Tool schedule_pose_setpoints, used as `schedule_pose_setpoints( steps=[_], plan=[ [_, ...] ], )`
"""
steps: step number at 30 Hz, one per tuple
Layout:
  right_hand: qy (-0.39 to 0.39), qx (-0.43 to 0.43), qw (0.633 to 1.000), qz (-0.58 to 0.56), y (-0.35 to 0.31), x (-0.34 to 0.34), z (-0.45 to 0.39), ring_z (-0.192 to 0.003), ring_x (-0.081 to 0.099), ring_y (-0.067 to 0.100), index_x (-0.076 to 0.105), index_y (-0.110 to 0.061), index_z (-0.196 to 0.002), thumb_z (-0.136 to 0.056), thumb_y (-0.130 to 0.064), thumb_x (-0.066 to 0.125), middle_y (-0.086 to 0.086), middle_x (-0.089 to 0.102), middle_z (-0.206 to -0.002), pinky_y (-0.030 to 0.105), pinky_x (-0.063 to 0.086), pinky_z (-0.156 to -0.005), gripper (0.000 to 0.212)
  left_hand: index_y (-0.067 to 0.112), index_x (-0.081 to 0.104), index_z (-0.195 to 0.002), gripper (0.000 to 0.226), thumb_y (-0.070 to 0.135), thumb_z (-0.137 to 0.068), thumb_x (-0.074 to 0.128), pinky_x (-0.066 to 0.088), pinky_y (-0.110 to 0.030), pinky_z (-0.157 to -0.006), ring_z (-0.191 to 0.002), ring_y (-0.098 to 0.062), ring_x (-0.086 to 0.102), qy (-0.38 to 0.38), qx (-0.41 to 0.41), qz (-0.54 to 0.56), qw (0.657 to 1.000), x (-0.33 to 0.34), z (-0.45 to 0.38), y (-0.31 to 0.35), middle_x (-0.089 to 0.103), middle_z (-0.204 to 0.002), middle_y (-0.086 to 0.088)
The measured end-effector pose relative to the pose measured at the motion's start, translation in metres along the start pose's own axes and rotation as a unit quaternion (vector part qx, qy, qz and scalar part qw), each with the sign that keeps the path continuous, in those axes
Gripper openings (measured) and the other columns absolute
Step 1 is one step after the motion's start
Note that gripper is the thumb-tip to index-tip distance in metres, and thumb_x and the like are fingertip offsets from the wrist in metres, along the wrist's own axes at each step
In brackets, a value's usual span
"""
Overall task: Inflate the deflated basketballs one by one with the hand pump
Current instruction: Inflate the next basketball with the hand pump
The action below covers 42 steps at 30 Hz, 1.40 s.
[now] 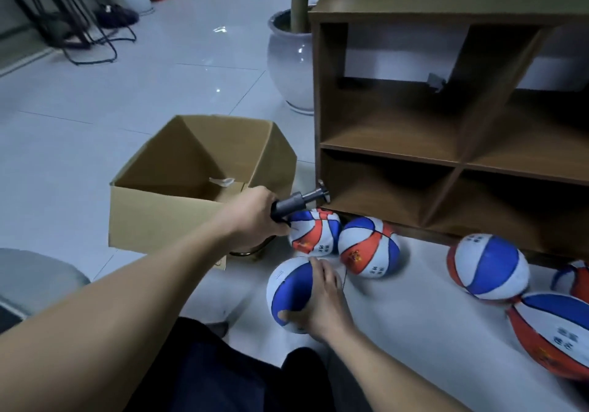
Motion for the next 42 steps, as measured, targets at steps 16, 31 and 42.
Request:
schedule_pose_setpoints(
  steps=[16, 31, 42],
  plan=[
    [0.067, -0.03, 0.997, 0.028, 0.005, -0.023, -0.128, -0.121, 0.06, 0.027, 0.068, -0.016, -0.126, -0.099, -0.051, 0.069, 0.006, 0.061, -0.129, 0.036, 0.049, -0.1, 0.044, 0.023, 0.061, -0.075, 0.033, 0.04, -0.077, 0.088, 0.032, -0.031, -0.049, -0.064, -0.019, 0.06, 0.004, -0.04, -0.017, 0.999, 0.004, -0.041, -0.02, 0.062, -0.07, 0.001],
    [-0.018, -0.136, 0.956, 0.259, 0.0, 0.035, -0.21, -0.115, 0.063, 0.027, 0.07, -0.013, -0.12, -0.101, -0.021, 0.071, 0.007, 0.064, -0.123, 0.036, 0.054, -0.094, 0.02, 0.025, 0.068, -0.085, 0.033, 0.047, -0.075, 0.091, 0.046, -0.032, -0.052, -0.067, -0.023, 0.065, -0.023, -0.068, 0.039, 0.997, 0.015, -0.055, -0.051, 0.067, -0.073, 0.0],
    [0.156, -0.084, 0.984, -0.019, -0.01, -0.063, -0.181, -0.098, 0.068, 0.017, 0.081, -0.015, -0.113, -0.097, -0.019, 0.077, -0.001, 0.074, -0.108, 0.027, 0.052, -0.089, 0.017, 0.022, 0.061, -0.079, 0.033, 0.035, -0.079, 0.092, 0.049, -0.034, -0.054, -0.066, -0.02, 0.064, -0.004, -0.108, 0.038, 0.993, -0.001, -0.042, -0.064, 0.066, -0.075, -0.002]
  ],
)
Point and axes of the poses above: each hand's wrist, its own z-axis away from the middle knuckle, its own x-axis out of the palm, y = z × x, the point moved 10 cm from there along -z, towards the middle knuckle
